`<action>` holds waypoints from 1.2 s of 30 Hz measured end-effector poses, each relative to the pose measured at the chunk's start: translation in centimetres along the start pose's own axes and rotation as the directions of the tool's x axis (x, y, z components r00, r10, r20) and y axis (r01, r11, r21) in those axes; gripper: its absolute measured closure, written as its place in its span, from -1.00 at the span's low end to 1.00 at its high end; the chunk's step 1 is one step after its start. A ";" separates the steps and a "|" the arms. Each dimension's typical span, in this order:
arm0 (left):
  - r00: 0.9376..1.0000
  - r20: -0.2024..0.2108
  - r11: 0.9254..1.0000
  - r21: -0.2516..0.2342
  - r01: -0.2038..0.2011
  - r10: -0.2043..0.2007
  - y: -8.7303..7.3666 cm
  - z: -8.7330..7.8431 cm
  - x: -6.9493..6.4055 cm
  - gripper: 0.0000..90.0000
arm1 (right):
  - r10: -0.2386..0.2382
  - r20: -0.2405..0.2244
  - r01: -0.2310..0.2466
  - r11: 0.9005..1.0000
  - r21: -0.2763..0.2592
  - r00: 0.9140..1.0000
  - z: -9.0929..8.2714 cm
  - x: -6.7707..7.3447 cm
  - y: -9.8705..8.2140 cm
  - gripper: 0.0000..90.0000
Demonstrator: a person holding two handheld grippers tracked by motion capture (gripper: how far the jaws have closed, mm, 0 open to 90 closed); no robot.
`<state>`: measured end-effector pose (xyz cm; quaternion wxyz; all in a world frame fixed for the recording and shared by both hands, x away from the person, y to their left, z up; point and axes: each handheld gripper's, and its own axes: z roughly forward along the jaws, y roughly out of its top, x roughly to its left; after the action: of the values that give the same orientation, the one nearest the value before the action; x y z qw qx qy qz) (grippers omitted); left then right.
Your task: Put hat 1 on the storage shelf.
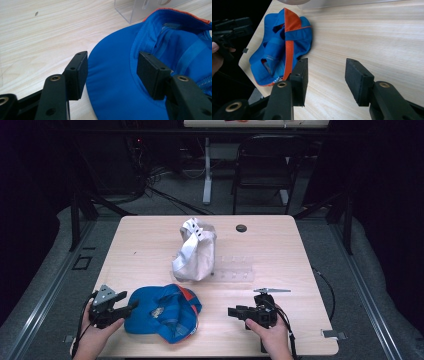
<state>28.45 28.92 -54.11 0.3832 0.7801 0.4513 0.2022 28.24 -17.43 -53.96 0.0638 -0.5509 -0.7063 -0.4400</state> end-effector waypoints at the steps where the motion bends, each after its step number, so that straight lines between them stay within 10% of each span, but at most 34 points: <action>1: 1.000 0.005 1.000 -0.002 0.010 -0.010 -0.2 0.0 0.1 -0.07 | 0.001 -0.002 -0.001 1.000 -0.001 1.000 0.1 0.1 0.0 0.20; 7: 1.000 -0.001 1.000 0.023 -0.005 0.005 -1.2 1.1 0.8 -0.14 | -0.018 -0.003 0.018 1.000 0.023 1.000 0.8 0.4 -0.2 0.19; 21: 0.990 0.088 0.994 0.041 0.105 -0.108 -1.5 3.7 2.1 -0.18 | -0.014 -0.008 0.014 1.000 0.021 1.000 1.4 0.2 -0.4 0.17; 36: 0.990 0.139 0.997 0.074 0.025 -0.036 -0.6 4.0 -2.1 -0.09 | 0.009 -0.027 -0.008 1.000 0.021 1.000 1.0 -0.1 -0.5 0.17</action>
<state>29.71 25.59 -57.02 0.3885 0.7987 0.4423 0.1246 28.27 -16.82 -54.85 0.0807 -0.5472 -0.7076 -0.4397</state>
